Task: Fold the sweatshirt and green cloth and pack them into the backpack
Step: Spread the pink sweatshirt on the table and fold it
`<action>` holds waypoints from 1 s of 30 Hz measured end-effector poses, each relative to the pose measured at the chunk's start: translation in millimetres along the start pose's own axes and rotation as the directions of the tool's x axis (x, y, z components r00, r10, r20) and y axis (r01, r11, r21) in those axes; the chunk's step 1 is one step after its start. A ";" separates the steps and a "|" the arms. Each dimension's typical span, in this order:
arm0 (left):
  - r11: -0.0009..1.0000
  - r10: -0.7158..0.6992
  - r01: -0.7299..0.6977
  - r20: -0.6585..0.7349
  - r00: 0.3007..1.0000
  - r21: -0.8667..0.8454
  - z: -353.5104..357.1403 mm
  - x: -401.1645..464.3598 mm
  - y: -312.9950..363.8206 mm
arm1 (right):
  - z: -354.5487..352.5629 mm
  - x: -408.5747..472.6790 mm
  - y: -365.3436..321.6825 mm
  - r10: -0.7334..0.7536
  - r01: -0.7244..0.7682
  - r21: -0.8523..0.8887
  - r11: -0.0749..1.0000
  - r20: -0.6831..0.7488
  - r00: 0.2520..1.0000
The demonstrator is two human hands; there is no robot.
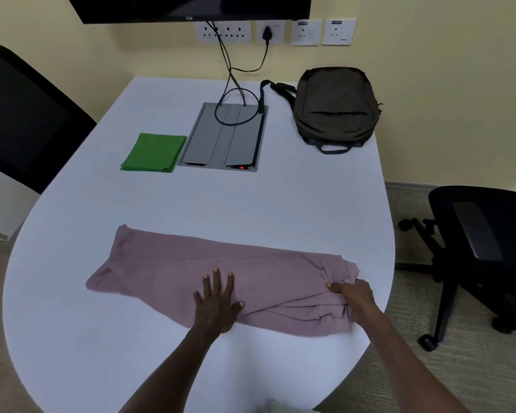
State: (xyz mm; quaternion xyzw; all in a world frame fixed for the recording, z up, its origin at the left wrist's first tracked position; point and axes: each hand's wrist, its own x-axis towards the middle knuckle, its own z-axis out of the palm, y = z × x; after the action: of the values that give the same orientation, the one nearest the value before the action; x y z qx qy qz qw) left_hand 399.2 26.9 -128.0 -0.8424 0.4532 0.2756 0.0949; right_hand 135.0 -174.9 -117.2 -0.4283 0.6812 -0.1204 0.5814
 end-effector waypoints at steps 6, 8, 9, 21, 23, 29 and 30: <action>0.997 0.074 -0.072 0.043 0.996 -0.041 -6.6 -4.3 8.6 | -13.9 -2.6 -3.4 0.020 -0.020 0.007 1.000 -0.013 1.000; 0.991 0.100 -0.095 0.052 0.994 -0.094 -9.3 -7.7 10.5 | -18.9 -2.9 -4.5 0.032 -0.032 0.008 0.999 -0.013 0.999; 0.989 0.109 -0.103 0.052 0.993 -0.110 -9.6 -10.4 11.8 | -21.6 -3.3 -5.3 0.038 -0.037 0.015 0.999 -0.005 0.999; 0.946 0.285 -0.264 0.091 0.954 -0.188 8.6 -29.1 44.0 | -64.1 -32.0 -57.1 0.031 -0.045 0.148 0.988 0.096 0.995; 0.929 0.322 -0.293 0.098 0.942 -0.227 5.8 -28.2 50.9 | -68.3 -43.4 -73.5 -0.033 0.024 0.148 0.989 0.057 0.998; 0.877 0.365 -0.305 0.104 0.925 -0.371 2.9 -25.1 71.0 | -57.0 -90.1 -124.3 -0.195 0.187 0.094 0.978 0.073 0.978; 0.864 0.373 -0.305 0.102 0.922 -0.402 3.0 -24.6 71.9 | -50.2 -99.4 -133.0 -0.228 0.222 0.078 0.972 0.085 0.970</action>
State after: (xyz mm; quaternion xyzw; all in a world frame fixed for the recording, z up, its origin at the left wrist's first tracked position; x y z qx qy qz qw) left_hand 328.7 4.5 -110.5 -0.7239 0.5225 0.4434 -0.0798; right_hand 144.8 -200.1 54.2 -0.4880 0.5960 -0.1884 0.6092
